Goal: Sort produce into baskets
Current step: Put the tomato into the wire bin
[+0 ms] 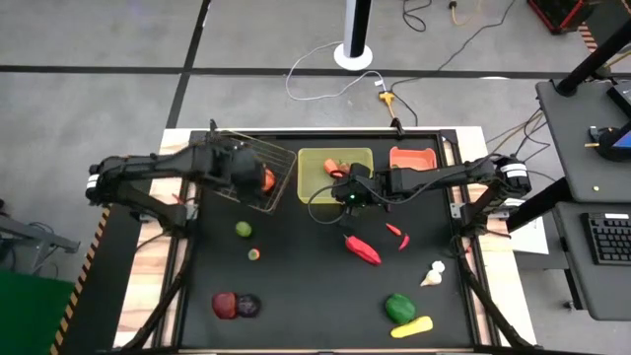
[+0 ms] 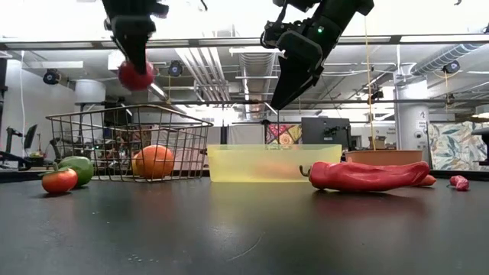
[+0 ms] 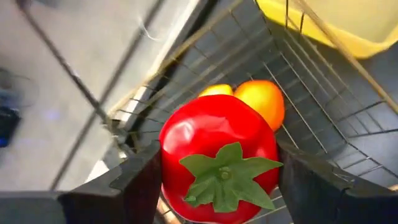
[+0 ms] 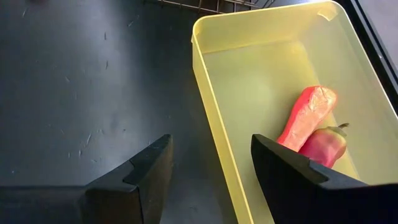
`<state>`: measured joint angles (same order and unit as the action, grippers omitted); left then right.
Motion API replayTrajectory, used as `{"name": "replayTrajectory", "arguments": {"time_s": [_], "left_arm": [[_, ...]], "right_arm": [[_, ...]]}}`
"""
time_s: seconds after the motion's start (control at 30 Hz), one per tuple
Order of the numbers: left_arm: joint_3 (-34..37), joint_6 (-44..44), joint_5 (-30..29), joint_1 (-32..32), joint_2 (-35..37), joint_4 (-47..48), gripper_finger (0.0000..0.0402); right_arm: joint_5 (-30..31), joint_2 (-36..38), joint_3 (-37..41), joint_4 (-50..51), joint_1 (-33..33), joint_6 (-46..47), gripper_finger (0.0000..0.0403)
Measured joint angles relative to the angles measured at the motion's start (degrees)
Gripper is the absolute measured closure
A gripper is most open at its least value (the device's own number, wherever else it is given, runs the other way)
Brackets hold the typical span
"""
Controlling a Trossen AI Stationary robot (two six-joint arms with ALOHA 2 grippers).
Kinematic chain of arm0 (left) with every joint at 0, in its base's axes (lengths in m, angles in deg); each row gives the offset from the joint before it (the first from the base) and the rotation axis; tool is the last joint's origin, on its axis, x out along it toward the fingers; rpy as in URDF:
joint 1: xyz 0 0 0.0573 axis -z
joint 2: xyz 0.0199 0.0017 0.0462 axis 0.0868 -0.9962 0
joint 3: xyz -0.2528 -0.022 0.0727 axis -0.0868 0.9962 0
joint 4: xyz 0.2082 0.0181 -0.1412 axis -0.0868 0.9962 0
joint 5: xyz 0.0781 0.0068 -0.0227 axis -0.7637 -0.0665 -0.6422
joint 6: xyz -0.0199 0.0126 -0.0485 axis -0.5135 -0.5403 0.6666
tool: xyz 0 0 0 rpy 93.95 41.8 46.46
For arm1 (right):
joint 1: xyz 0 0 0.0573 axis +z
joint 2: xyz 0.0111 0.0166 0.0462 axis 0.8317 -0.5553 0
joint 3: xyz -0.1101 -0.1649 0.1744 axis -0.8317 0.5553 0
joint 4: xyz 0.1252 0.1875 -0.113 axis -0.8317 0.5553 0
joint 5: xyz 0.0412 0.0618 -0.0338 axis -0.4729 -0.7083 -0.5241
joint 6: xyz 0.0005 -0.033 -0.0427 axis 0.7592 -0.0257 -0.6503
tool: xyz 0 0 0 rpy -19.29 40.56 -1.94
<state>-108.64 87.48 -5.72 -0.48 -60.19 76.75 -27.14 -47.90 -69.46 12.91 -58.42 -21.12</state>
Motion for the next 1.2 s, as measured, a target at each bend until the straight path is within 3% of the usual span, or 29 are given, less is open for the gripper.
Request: {"name": "replayTrajectory", "arguments": {"time_s": [0.23,0.43,0.73,1.2], "left_arm": [[10.98,-17.97,21.55,-14.90,4.53,-13.26,0.0148],[19.18,-23.86,30.58,-26.06,6.37,-21.01,0.0148],[24.43,-25.24,31.67,-34.35,3.60,-24.69,0.0148],[24.39,-25.54,31.53,-34.75,-5.43,-25.66,0.0148]], "right_arm": [[0.00,0.00,0.00,-0.08,0.00,0.00,0.0192],[0.00,0.00,0.00,-0.42,0.00,0.00,0.0192],[0.02,0.00,0.00,-1.79,-0.01,-0.39,0.0192],[0.02,0.00,0.00,-2.91,-0.02,-1.01,0.0192]]}}
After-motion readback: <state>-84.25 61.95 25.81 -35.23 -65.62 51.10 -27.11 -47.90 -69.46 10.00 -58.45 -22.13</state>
